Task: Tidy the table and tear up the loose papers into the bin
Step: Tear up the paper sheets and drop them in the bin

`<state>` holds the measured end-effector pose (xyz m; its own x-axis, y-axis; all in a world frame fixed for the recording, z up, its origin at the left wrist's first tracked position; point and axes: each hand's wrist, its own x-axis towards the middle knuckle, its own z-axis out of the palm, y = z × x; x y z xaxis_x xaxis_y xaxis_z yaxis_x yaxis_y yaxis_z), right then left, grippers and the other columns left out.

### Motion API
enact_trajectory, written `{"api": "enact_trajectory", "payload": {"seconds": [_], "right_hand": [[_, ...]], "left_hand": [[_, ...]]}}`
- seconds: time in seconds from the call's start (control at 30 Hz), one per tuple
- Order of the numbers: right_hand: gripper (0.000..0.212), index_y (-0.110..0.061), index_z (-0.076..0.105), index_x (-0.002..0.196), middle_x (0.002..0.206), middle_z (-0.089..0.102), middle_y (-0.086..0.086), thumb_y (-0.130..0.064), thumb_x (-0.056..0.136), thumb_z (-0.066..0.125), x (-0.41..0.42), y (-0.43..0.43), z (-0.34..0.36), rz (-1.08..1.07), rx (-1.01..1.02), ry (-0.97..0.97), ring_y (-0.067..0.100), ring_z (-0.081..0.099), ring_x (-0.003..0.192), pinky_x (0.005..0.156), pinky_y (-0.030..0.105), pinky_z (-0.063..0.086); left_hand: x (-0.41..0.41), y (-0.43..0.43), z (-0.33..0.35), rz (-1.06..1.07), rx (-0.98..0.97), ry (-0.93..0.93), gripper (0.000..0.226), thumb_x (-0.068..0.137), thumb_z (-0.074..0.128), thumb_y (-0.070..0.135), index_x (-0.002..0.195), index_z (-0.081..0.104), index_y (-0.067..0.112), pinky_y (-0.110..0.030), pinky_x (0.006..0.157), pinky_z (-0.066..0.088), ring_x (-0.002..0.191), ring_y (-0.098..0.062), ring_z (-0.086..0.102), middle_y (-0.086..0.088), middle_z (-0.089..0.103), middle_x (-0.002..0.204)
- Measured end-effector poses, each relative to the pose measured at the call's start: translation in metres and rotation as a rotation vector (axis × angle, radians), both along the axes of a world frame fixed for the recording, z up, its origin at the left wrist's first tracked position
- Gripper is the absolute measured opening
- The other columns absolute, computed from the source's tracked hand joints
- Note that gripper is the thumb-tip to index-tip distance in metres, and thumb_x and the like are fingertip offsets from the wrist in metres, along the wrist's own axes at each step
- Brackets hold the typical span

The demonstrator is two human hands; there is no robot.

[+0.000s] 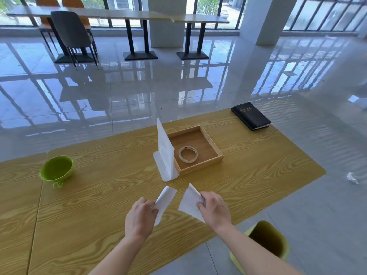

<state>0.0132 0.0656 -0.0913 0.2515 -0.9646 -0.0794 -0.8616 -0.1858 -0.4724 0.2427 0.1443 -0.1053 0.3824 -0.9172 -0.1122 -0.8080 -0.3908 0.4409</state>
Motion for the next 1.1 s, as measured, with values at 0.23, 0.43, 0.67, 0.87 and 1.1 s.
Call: {"api": "enact_trajectory", "payload": {"seconds": [0.23,0.43,0.67,0.87,1.1], "right_hand": [[0.017,-0.014,0.056,0.089,0.092,0.059,0.0,-0.03,0.092,0.061,-0.021,0.011,0.015,-0.075,-0.01,-0.023,0.022,0.054,0.092,0.075,0.036,0.048],[0.015,-0.02,0.056,0.093,0.093,0.056,-0.004,-0.034,0.092,0.061,-0.049,0.018,0.022,-0.117,-0.008,-0.034,0.019,0.051,0.092,0.071,0.032,0.042],[0.017,-0.022,0.06,0.101,0.09,0.054,-0.007,-0.036,0.092,0.061,-0.091,0.015,0.025,-0.137,-0.057,-0.043,0.016,0.05,0.087,0.068,0.029,0.038],[0.02,-0.021,0.06,0.105,0.098,0.06,-0.004,-0.037,0.093,0.062,-0.148,0.009,0.032,-0.152,-0.073,-0.063,0.017,0.055,0.093,0.07,0.03,0.043],[0.016,-0.028,0.05,0.092,0.092,0.055,-0.007,-0.04,0.093,0.061,-0.239,0.01,0.032,-0.188,-0.064,-0.033,0.013,0.052,0.081,0.06,0.023,0.034]], "left_hand": [[-0.019,-0.007,0.016,-0.095,-0.033,0.004,0.007,0.089,0.06,0.029,0.085,0.065,0.026,-0.029,0.054,0.034,0.076,-0.012,0.049,0.01,0.048,0.082],[-0.044,-0.013,0.03,-0.153,-0.071,-0.013,0.013,0.087,0.059,0.024,0.075,0.062,0.022,-0.028,0.049,0.032,0.069,-0.014,0.048,0.009,0.046,0.076],[-0.083,-0.02,0.039,-0.157,-0.07,-0.042,0.017,0.088,0.057,0.025,0.072,0.058,0.021,-0.03,0.048,0.035,0.06,-0.015,0.049,0.007,0.045,0.075],[-0.144,-0.023,0.045,-0.177,-0.089,-0.057,0.014,0.089,0.058,0.026,0.077,0.062,0.023,-0.027,0.047,0.032,0.058,-0.013,0.048,0.008,0.044,0.075],[-0.233,-0.029,0.039,-0.22,-0.102,-0.026,0.008,0.089,0.061,0.025,0.09,0.069,0.024,-0.022,0.047,0.032,0.059,-0.008,0.047,0.009,0.046,0.077]]}}
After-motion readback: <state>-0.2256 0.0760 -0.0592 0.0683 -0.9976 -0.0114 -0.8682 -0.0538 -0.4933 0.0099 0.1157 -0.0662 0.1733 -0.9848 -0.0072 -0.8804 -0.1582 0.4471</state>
